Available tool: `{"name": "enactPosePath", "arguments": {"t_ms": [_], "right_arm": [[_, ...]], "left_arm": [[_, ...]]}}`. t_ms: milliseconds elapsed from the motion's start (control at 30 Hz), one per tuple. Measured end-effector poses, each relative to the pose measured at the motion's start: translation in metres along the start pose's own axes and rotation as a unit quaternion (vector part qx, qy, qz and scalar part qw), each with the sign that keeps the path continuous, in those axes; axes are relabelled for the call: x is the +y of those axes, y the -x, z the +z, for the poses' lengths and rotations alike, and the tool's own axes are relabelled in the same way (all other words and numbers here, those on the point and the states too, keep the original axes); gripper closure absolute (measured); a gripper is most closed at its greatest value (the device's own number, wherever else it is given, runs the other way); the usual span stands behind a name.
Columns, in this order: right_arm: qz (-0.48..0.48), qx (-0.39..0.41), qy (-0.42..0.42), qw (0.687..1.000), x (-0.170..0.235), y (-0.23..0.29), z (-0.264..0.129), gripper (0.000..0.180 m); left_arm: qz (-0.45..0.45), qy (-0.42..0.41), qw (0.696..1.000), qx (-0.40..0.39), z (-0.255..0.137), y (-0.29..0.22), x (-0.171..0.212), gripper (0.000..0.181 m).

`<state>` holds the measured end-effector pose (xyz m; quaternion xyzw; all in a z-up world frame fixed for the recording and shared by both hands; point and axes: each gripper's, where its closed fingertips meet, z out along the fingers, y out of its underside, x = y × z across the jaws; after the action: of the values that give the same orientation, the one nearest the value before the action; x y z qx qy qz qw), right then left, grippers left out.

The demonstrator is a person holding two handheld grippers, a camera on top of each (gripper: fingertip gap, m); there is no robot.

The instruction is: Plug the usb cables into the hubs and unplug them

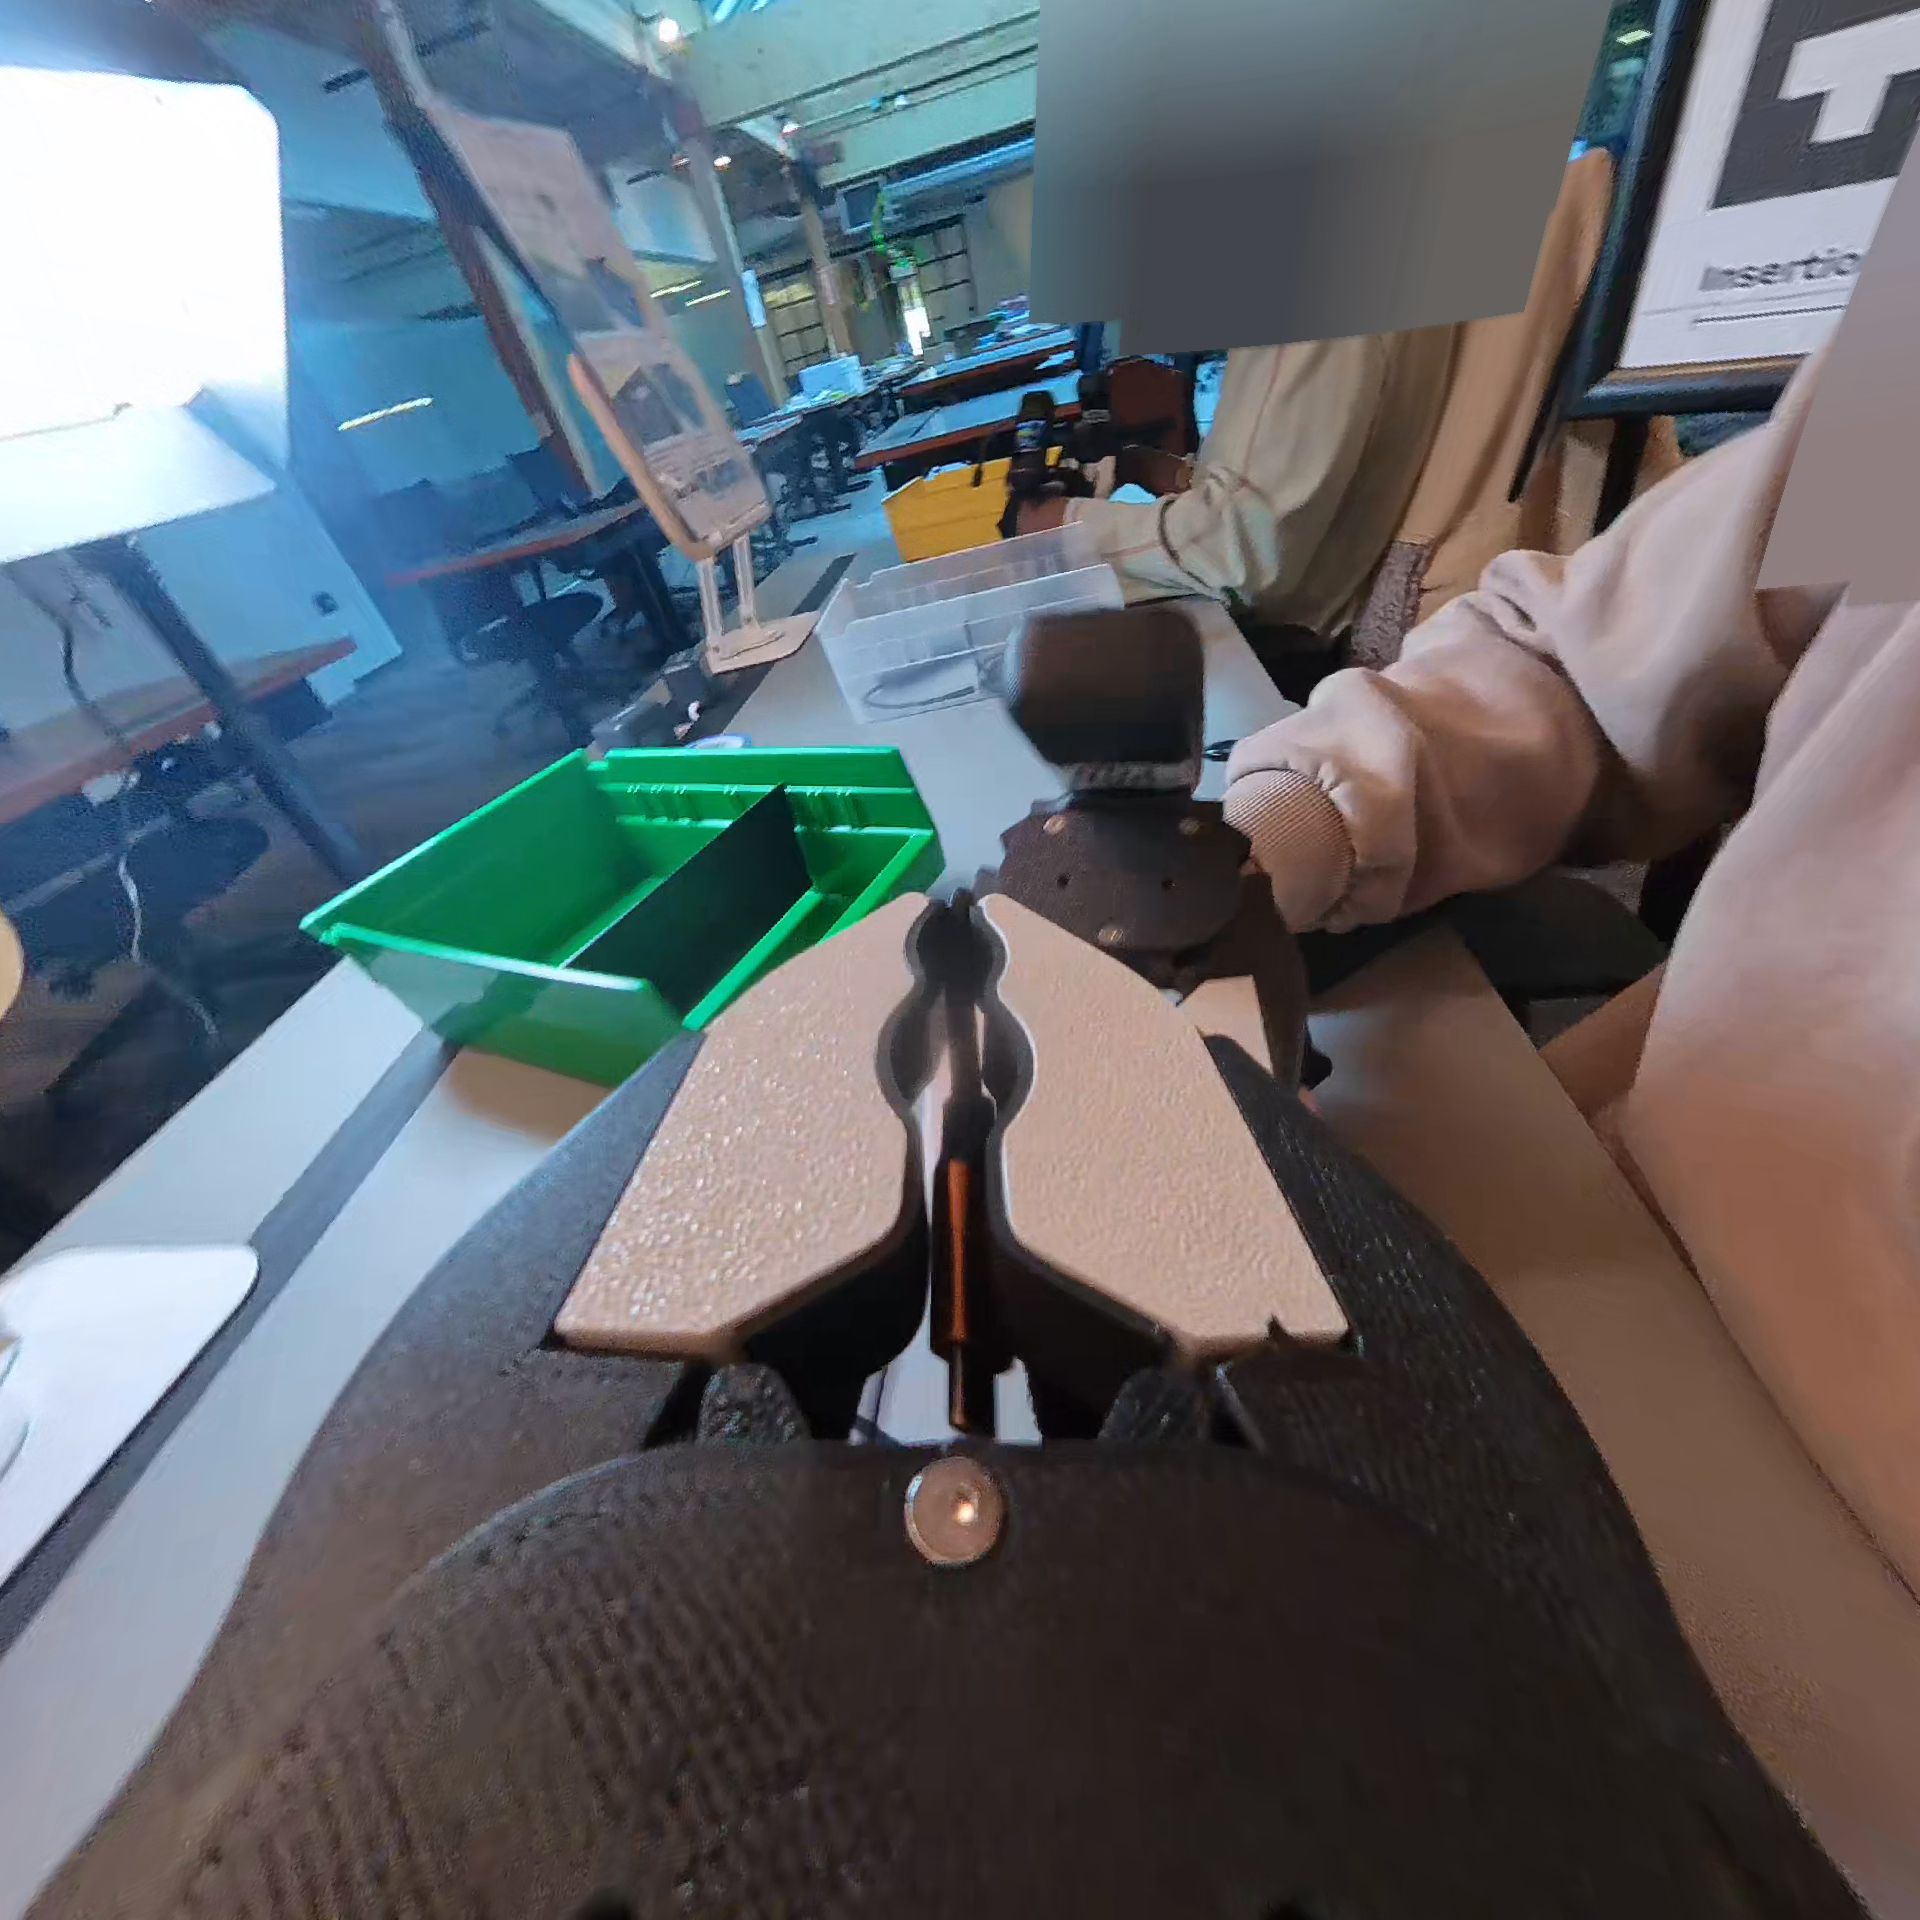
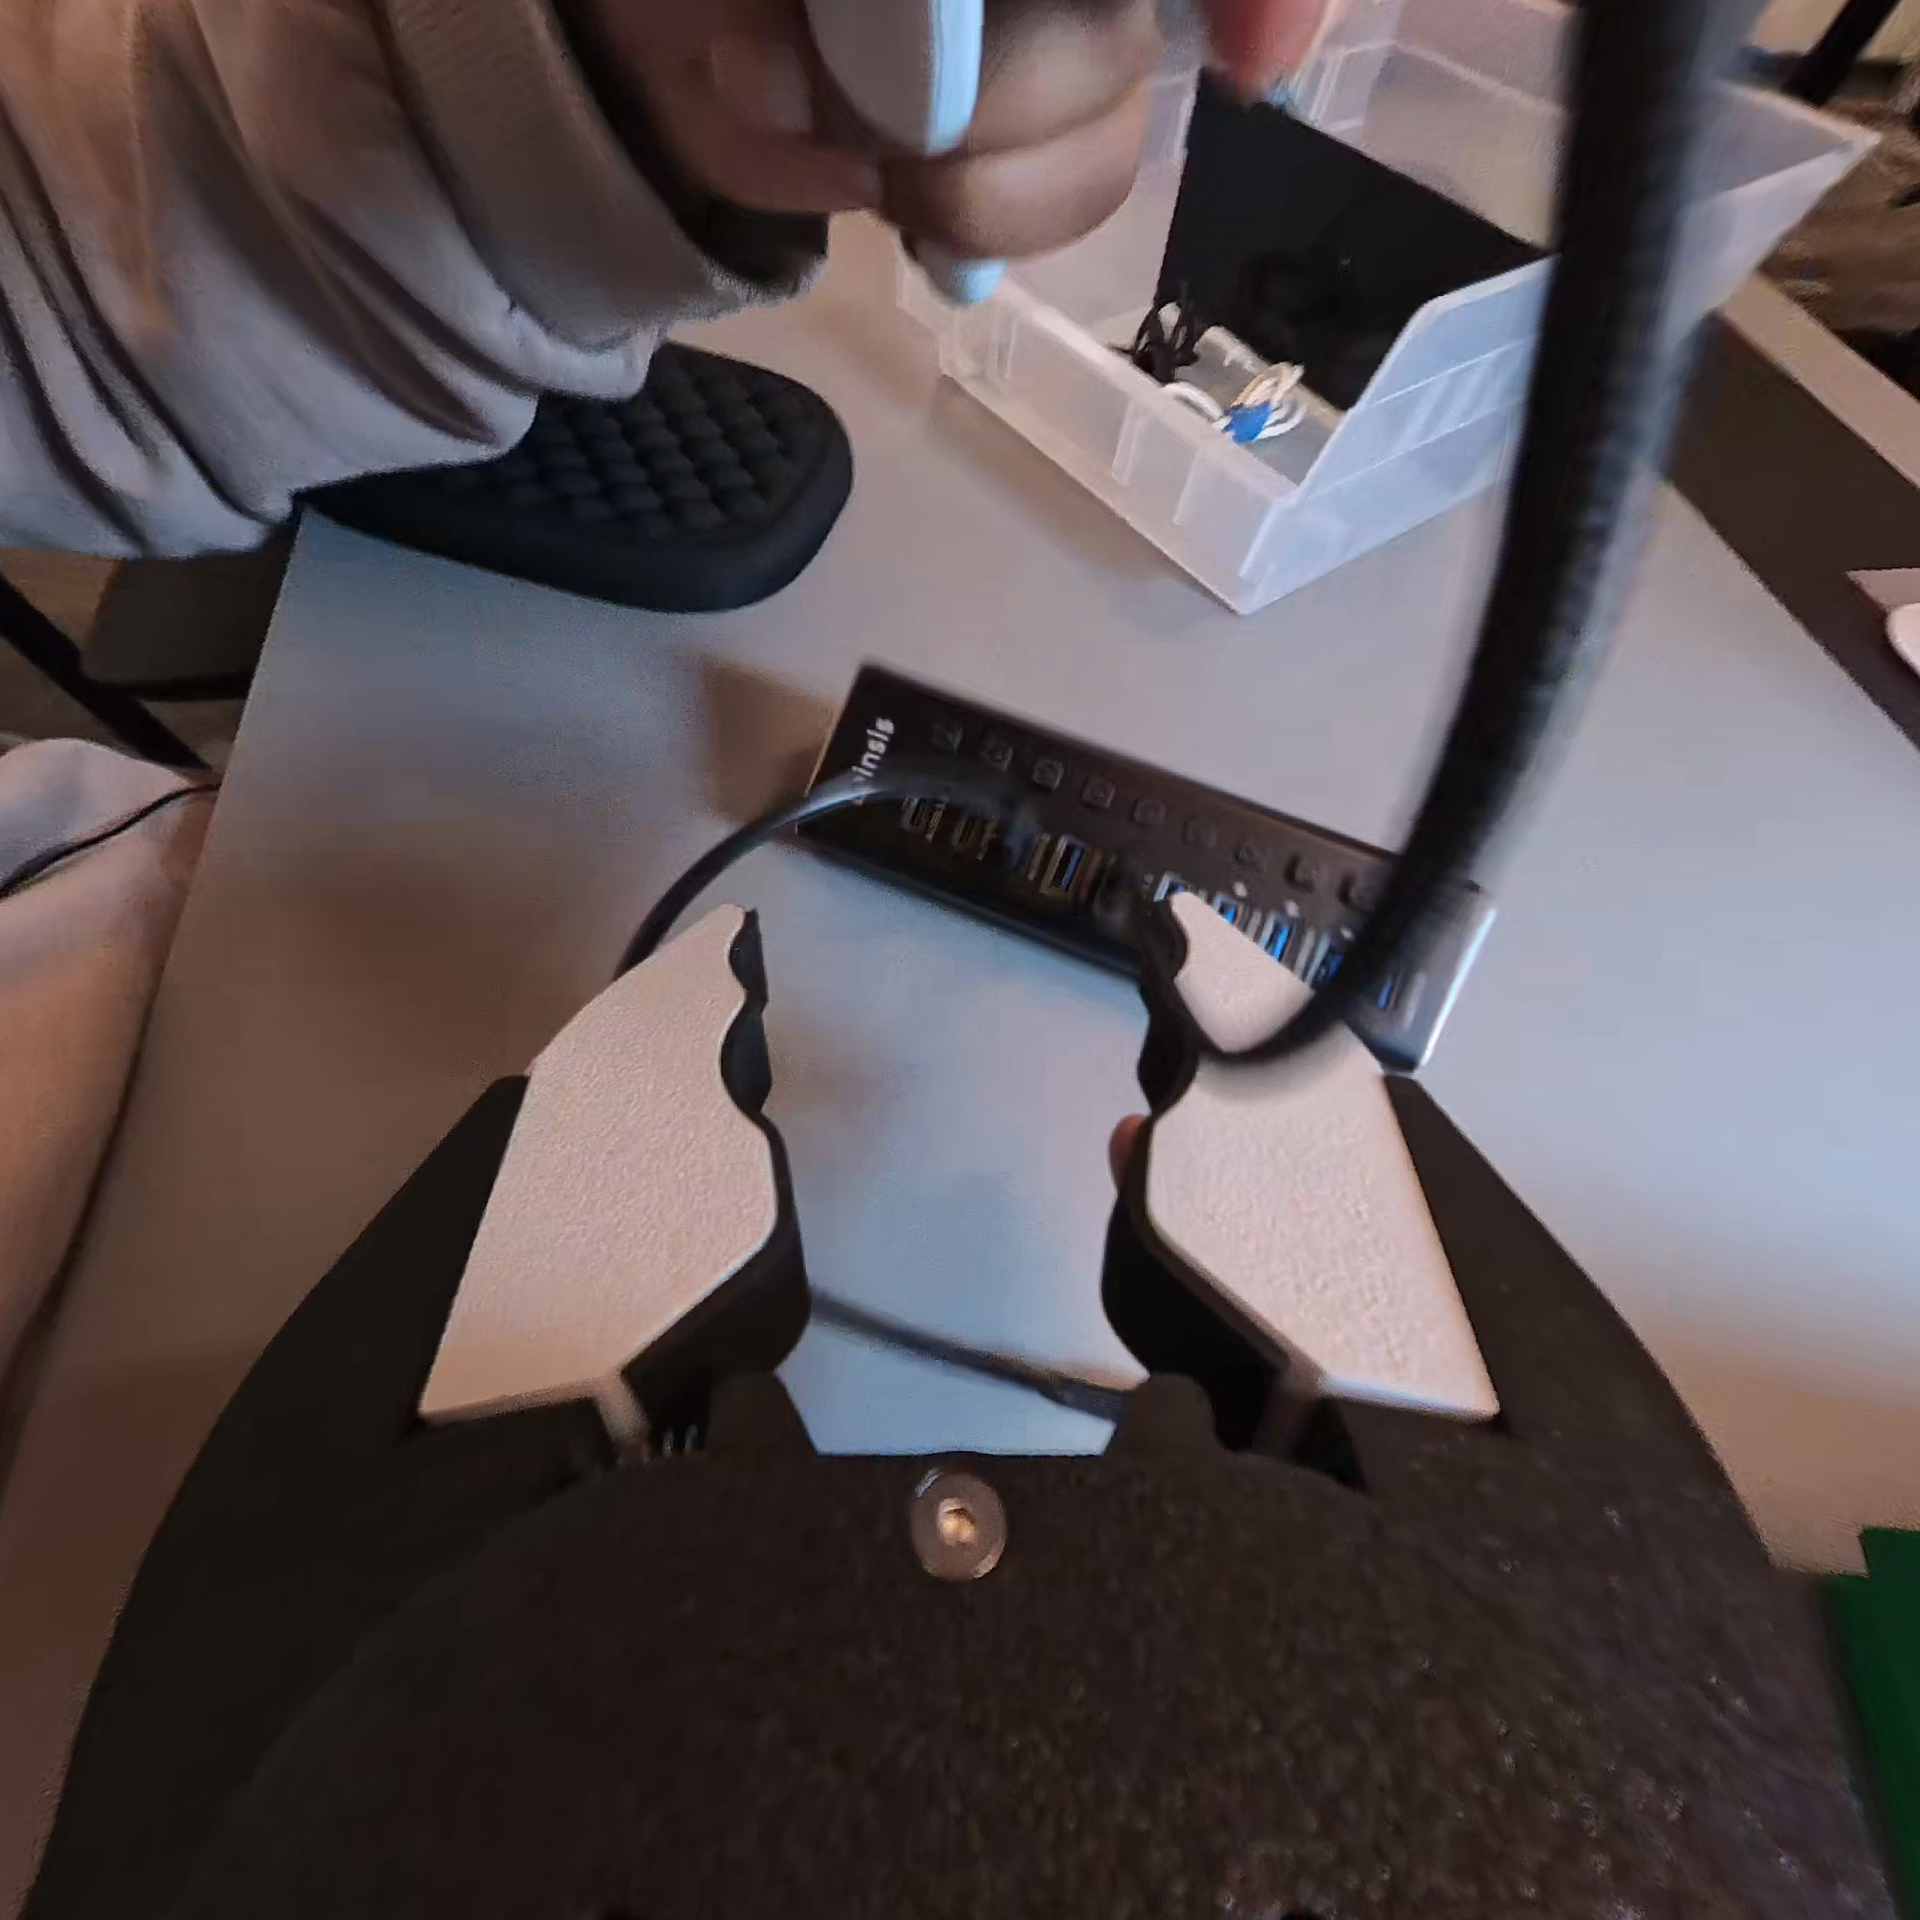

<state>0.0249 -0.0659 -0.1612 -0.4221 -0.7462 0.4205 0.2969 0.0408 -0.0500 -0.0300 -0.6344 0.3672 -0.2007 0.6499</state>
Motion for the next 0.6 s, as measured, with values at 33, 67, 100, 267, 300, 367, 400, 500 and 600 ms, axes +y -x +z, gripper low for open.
{"name": "enactPosePath", "arguments": {"t_ms": [33,67,100,267,300,367,400,500,600], "right_arm": [[0.006,0.000,-0.014,1.000,-0.003,-0.002,-0.002,0.113],[0.018,-0.004,-0.023,1.000,-0.006,-0.003,-0.004,0.116],[0.029,-0.006,-0.024,0.999,-0.005,-0.004,-0.005,0.116],[0.050,-0.005,-0.034,0.998,-0.004,-0.010,-0.008,0.117],[0.049,-0.003,-0.036,0.998,-0.004,-0.011,-0.008,0.117],[0.047,0.001,-0.035,0.998,-0.004,-0.013,-0.008,0.117],[0.048,0.003,-0.034,0.998,-0.003,-0.014,-0.008,0.117],[0.053,0.011,-0.037,0.998,-0.001,-0.019,-0.009,0.117],[0.058,0.029,-0.043,0.997,0.000,-0.028,-0.014,0.117]], "left_arm": [[-0.012,0.002,1.000,-0.010,-0.003,0.006,0.005,0.176],[-0.023,0.003,1.000,-0.020,-0.008,0.012,0.010,0.176],[-0.031,0.003,0.999,-0.028,-0.013,0.017,0.013,0.176],[-0.039,-0.001,0.998,-0.058,-0.029,0.033,0.016,0.176],[-0.039,-0.002,0.998,-0.058,-0.030,0.033,0.015,0.176],[-0.037,-0.004,0.998,-0.059,-0.031,0.033,0.014,0.176],[-0.035,-0.006,0.998,-0.060,-0.031,0.033,0.013,0.175],[-0.030,-0.023,0.997,-0.073,-0.039,0.037,0.005,0.155],[-0.033,-0.037,0.995,-0.087,-0.053,0.042,-0.002,0.140]]}}
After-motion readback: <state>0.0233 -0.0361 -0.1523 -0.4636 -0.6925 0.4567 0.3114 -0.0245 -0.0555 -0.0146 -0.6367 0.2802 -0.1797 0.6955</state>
